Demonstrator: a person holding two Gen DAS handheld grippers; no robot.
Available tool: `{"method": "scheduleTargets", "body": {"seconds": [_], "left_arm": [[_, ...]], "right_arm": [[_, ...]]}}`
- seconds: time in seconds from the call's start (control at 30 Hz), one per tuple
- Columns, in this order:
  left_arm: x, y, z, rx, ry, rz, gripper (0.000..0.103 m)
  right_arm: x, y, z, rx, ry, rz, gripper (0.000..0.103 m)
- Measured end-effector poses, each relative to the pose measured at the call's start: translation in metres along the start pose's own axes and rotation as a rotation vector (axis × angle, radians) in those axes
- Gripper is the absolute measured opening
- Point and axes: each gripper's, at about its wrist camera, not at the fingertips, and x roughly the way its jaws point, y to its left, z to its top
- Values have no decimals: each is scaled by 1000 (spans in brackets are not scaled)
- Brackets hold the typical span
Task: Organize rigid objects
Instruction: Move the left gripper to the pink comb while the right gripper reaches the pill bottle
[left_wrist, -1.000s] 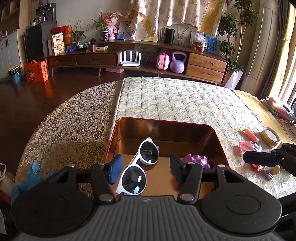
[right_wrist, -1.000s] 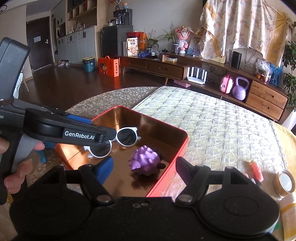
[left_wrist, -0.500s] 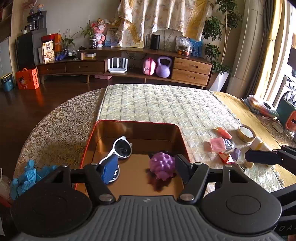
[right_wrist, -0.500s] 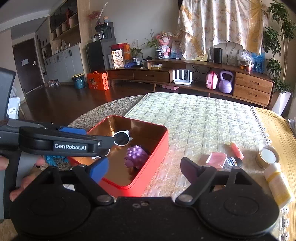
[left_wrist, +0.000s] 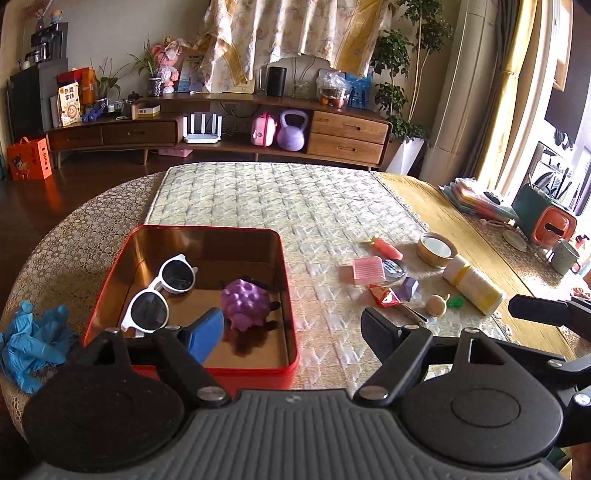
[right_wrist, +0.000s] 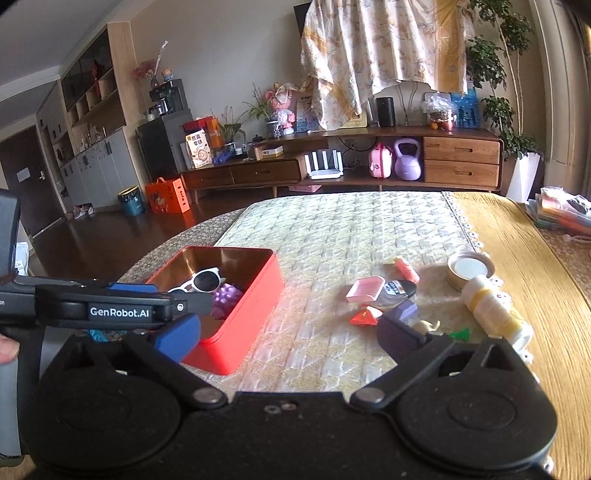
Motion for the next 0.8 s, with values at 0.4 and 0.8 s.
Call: {"method": "scheduleTargets", "body": {"seconds": [0.4, 0.8], "left_arm": [[14, -43, 2, 23, 22, -50, 83], [83, -83, 30, 70, 100, -95, 83]], "right_arm": [[-34, -51, -26, 1, -11, -108, 103], [-26, -109, -32, 7, 24, -192, 103]]}}
